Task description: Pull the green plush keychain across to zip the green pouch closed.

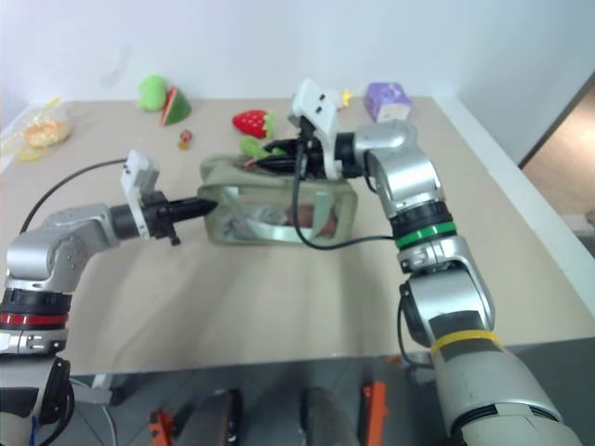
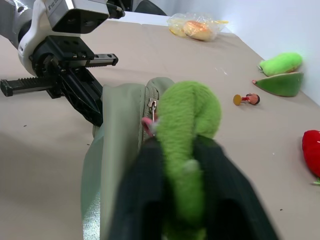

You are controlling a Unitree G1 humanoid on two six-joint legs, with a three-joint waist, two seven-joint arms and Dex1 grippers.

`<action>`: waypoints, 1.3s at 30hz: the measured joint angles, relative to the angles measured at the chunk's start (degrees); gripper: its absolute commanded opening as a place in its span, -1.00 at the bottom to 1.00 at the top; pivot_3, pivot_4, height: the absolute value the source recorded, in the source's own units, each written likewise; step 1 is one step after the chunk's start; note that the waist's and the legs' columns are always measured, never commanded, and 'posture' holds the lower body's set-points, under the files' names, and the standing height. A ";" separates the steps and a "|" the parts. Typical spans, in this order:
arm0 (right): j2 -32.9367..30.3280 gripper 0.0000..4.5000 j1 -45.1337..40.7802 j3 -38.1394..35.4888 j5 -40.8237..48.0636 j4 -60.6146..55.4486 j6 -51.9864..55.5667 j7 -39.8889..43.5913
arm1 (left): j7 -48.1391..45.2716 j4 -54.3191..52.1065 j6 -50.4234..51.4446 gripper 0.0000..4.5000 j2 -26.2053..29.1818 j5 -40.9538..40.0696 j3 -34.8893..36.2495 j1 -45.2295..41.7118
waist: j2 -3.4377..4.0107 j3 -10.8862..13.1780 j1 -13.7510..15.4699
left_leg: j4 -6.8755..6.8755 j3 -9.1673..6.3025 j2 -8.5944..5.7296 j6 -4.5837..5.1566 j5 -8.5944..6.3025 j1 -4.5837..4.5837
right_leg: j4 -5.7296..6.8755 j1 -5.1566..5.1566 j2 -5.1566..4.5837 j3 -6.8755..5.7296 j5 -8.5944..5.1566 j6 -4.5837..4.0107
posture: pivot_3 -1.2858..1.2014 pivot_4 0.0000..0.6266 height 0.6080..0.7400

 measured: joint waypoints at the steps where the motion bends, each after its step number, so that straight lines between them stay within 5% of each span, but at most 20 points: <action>1: 0.00 -0.95 0.00 -0.02 0.00 0.00 -0.14 0.03 | 0.00 0.00 0.00 -1.00 0.00 0.00 0.00 0.00 | 0.00 0.00 0.00 | 0.00 0.00 0.00 0.00 0.00 0.00 | 0.00 0.00 0.00 0.00 0.00 0.00 | 0.03 -0.52 1.00; 12: -1.16 -0.95 0.00 -0.18 -0.20 0.02 -1.12 -0.94 | -0.04 0.09 -0.01 -1.00 -0.14 -0.02 -0.02 -0.04 | 0.00 0.00 0.03 | 0.00 0.00 0.00 0.00 0.00 -0.01 | 0.00 0.00 -0.01 0.00 0.00 0.00 | 0.03 -0.52 1.00; 29: -19.72 -0.95 2.85 -4.40 -1.75 -1.80 -4.53 2.57 | -0.44 1.77 -0.54 -1.00 -1.10 0.11 -0.48 -1.06 | 0.00 0.00 0.82 | -0.05 0.02 -0.04 0.00 0.00 -0.02 | -0.14 0.01 -0.05 0.00 -0.04 -0.05 | 0.03 -0.52 1.00; 39: -29.06 -0.95 11.08 -3.95 -11.54 -4.02 -16.41 -0.98 | -1.21 1.76 -0.46 -1.00 -1.56 0.11 -0.61 -1.22 | 0.01 0.01 1.11 | -0.12 0.15 -0.09 0.00 -0.01 0.01 | -0.26 -0.01 -0.10 0.09 -0.04 -0.01 | 0.03 -0.52 1.00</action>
